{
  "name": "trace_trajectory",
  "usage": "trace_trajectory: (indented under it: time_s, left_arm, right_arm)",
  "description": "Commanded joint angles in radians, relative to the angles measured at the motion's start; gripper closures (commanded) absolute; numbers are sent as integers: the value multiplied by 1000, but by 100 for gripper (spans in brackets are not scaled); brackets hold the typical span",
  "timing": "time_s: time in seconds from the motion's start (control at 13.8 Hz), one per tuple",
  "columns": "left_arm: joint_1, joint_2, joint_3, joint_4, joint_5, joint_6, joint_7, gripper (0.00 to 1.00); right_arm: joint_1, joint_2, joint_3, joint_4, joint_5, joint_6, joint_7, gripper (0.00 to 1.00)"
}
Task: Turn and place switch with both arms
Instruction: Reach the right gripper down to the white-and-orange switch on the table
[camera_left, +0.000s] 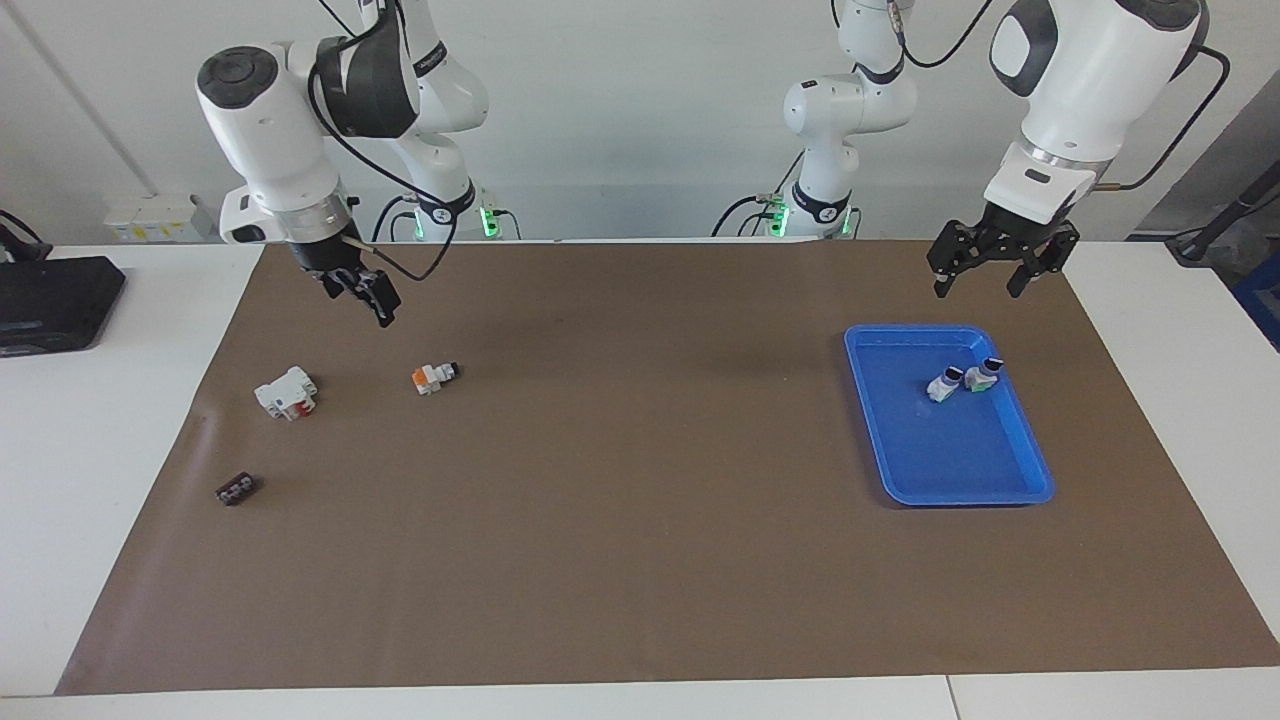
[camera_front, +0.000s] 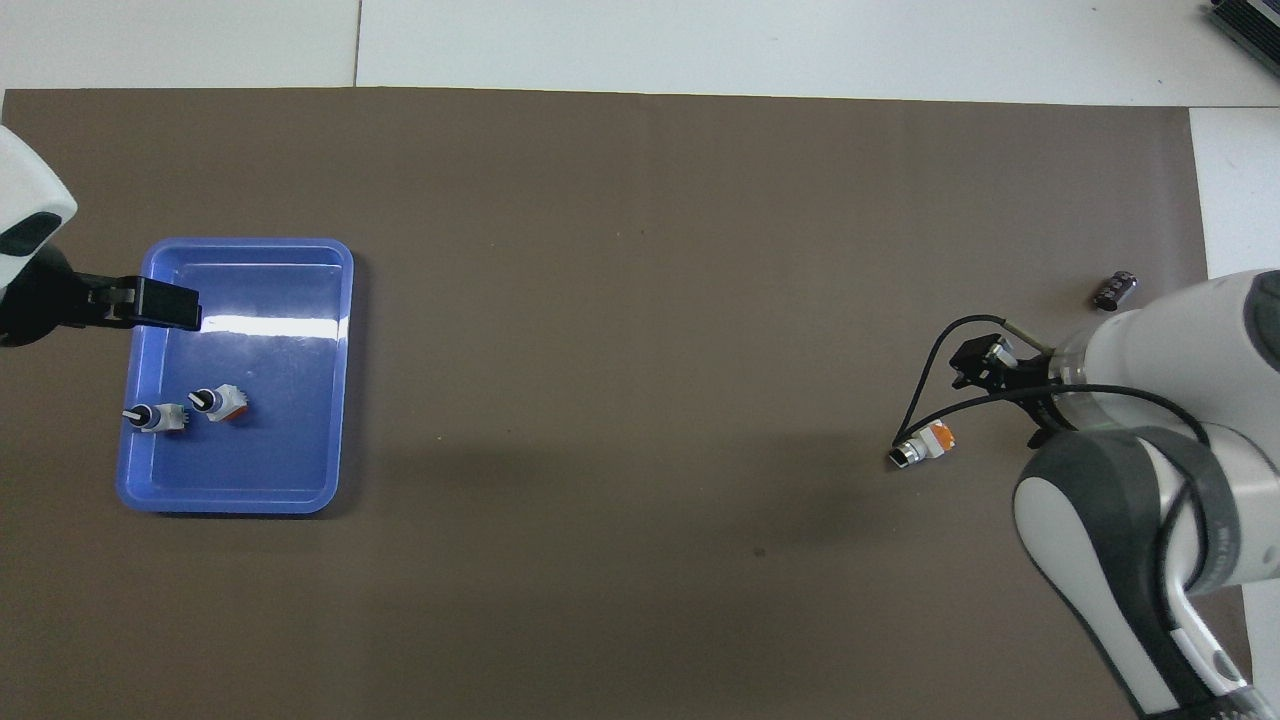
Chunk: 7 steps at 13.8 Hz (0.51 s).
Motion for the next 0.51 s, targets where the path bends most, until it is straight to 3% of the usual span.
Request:
trace_trajectory:
  time_s: [0.0,0.43]
  left_arm:
    - [9,-29,-2,-31,-15,1,7,0]
    - [9,-29,-2,-31,-15,1,7,0]
  right_arm:
    - [10,-8,-2,-103,8,84,81,0]
    - [-8,40,-2,-258,54,307,109,0]
